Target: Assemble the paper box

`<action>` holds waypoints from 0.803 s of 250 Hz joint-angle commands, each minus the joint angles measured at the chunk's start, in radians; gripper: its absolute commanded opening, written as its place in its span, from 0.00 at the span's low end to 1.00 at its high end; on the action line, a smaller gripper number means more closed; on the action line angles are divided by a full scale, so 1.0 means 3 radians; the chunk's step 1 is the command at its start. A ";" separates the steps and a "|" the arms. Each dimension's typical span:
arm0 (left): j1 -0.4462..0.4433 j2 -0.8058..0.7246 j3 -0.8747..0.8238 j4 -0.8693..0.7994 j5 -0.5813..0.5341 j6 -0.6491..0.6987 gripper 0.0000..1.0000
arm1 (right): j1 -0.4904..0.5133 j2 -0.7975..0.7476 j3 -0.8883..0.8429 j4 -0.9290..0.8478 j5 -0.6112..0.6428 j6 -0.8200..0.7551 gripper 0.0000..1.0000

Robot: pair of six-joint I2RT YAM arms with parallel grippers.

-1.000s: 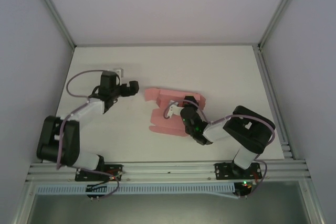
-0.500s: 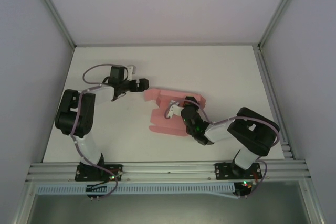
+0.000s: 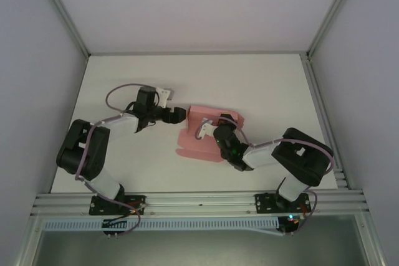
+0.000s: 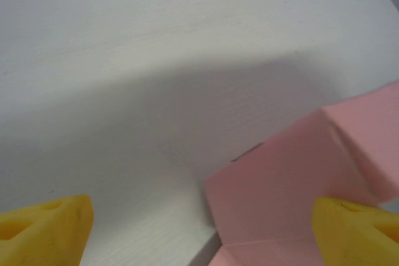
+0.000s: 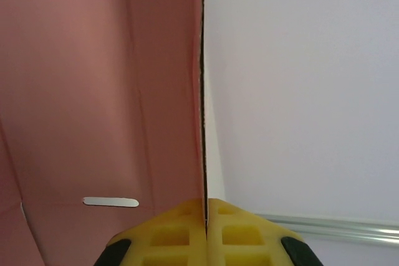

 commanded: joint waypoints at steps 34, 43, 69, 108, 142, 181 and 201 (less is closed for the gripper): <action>-0.0133 0.0078 -0.0156 0.0261 0.0047 0.0136 0.87 | 0.0054 0.0010 0.0074 -0.0145 0.0058 0.0177 0.00; -0.0129 0.0103 -0.0170 0.0304 0.0047 0.0137 0.85 | 0.0061 0.0011 0.0079 -0.0170 0.0055 0.0193 0.00; -0.0131 0.0145 -0.0184 0.0310 0.0056 0.0147 0.77 | 0.0058 0.0018 0.0089 -0.0260 0.0058 0.0219 0.00; -0.0129 -0.0027 -0.0389 0.0307 -0.0090 0.0155 0.75 | 0.0058 -0.0013 0.0075 -0.0276 0.0082 0.0232 0.00; -0.0123 -0.0141 -0.0493 0.0234 -0.0249 0.0191 0.75 | 0.0056 -0.0108 0.0081 -0.0441 0.0055 0.0309 0.00; -0.0138 -0.0087 -0.0460 0.0393 -0.0055 0.0226 0.75 | 0.0059 -0.0133 0.0078 -0.0518 0.0030 0.0331 0.00; -0.0180 0.0002 -0.0355 0.0401 -0.0003 0.0311 0.73 | 0.0058 -0.0131 0.0090 -0.0578 0.0008 0.0356 0.00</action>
